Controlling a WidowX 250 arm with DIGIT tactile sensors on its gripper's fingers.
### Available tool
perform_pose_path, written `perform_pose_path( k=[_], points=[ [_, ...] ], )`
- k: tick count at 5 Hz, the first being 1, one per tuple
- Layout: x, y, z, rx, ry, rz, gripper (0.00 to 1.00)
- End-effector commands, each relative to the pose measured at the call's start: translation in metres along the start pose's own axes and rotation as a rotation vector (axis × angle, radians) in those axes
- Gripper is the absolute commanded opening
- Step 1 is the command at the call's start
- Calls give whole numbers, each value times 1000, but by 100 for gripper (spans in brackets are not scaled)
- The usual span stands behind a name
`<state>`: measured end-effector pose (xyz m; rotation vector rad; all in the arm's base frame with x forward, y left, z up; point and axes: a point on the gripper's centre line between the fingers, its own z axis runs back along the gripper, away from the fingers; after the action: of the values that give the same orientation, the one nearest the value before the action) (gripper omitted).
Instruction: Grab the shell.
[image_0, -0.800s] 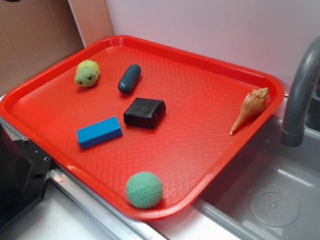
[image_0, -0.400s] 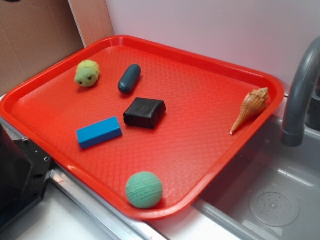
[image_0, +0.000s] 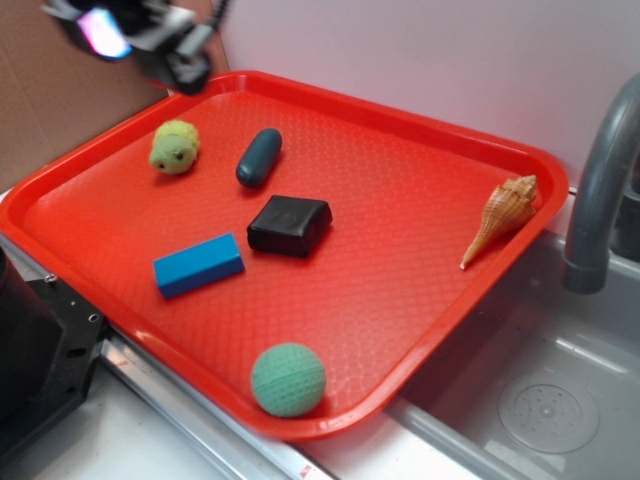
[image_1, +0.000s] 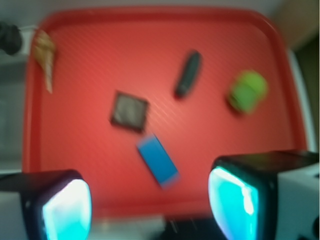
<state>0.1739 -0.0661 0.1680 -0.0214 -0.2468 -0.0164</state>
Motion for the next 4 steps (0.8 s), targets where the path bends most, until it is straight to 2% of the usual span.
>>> perform_pose_path(
  k=[1, 3, 4],
  points=[
    [31, -18, -20, -39, -29, -61, 100],
    [31, -18, -20, -39, -29, -61, 100],
    [54, -29, -44, -105, -57, -168, 100]
  ],
)
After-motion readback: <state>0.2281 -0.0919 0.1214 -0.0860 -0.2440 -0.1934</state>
